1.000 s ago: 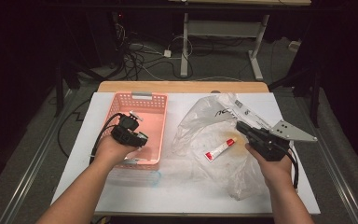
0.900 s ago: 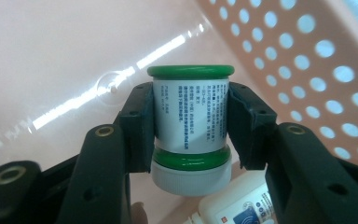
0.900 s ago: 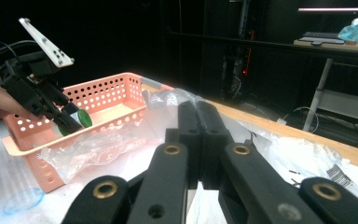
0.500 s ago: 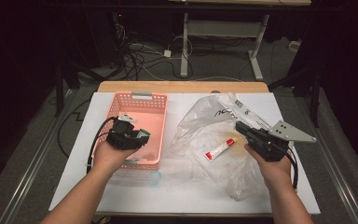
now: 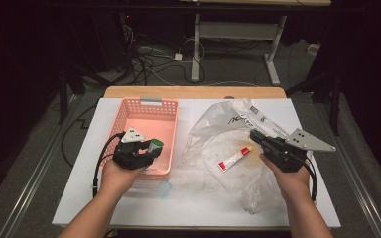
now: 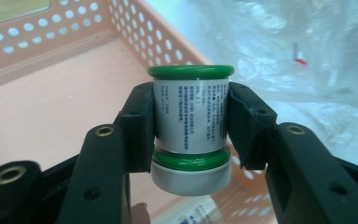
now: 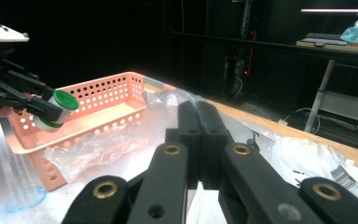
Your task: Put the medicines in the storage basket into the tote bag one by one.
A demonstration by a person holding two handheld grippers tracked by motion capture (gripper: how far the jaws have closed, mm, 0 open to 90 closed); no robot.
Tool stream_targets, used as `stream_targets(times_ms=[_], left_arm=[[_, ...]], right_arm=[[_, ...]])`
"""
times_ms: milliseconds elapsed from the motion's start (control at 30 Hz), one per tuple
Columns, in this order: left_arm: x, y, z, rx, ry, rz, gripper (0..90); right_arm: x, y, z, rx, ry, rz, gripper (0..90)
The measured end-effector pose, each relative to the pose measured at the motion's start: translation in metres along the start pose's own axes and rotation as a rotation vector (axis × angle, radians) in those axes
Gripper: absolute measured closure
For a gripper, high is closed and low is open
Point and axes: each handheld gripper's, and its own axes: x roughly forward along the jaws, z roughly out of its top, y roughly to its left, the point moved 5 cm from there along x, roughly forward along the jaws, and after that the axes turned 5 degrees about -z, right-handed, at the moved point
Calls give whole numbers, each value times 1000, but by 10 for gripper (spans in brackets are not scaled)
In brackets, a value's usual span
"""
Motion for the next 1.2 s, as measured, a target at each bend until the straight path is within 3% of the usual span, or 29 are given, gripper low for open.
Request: stream_targets(times_ms=[567,1200], left_arm=[[-11,-41,1,47,-93,-69,540],[17,-89,5,116,-81,-167,541]], right_arm=[[2,2,-2,3,7,1,900],[1,2,-1,-2,5,3,900]])
